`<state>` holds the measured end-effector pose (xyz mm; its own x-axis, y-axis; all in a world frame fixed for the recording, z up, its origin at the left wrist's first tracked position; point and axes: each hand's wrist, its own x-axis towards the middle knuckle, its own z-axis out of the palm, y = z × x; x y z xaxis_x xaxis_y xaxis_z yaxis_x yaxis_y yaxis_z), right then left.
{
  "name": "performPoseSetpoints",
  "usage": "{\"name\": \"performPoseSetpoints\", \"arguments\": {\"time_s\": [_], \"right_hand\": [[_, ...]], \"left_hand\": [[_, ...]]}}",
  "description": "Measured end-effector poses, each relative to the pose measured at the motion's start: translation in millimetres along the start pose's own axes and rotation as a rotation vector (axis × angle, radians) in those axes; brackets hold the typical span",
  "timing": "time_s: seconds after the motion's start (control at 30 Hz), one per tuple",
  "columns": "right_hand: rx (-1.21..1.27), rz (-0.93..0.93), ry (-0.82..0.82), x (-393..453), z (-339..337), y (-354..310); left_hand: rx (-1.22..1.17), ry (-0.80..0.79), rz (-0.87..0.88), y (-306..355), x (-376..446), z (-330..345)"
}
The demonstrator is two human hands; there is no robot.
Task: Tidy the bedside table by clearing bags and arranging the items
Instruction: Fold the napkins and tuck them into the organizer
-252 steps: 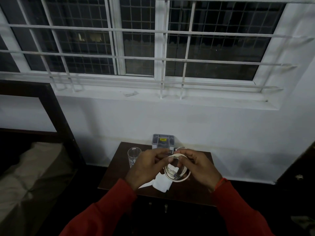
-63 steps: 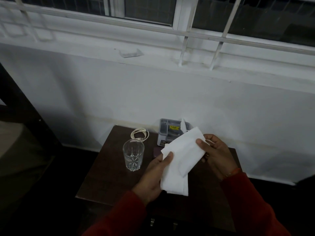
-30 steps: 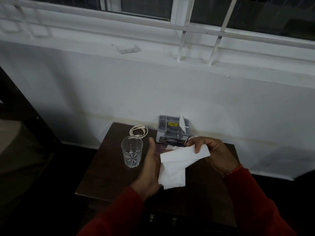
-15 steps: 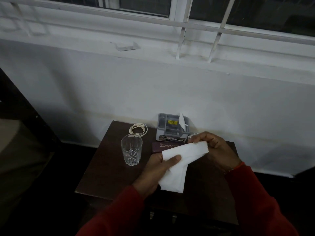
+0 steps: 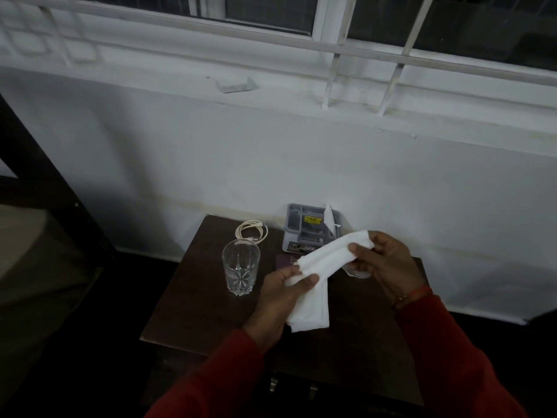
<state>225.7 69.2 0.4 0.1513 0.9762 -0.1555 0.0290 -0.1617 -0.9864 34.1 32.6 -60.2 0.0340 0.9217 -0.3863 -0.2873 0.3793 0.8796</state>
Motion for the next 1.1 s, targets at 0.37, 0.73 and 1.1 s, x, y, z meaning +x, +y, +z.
{"name": "performPoseSetpoints", "arguments": {"time_s": [0.37,0.73,1.1], "right_hand": [[-0.139,-0.133,0.210,101,64,-14],[-0.639,-0.351,0.249,109,78,-17],[-0.769,-0.280,-0.059,101,97,-13]], "left_hand": [[0.039,-0.003,-0.005,4,-1,-5],[0.052,0.000,0.027,3,1,-1],[0.045,0.011,-0.007,4,0,2]]}}
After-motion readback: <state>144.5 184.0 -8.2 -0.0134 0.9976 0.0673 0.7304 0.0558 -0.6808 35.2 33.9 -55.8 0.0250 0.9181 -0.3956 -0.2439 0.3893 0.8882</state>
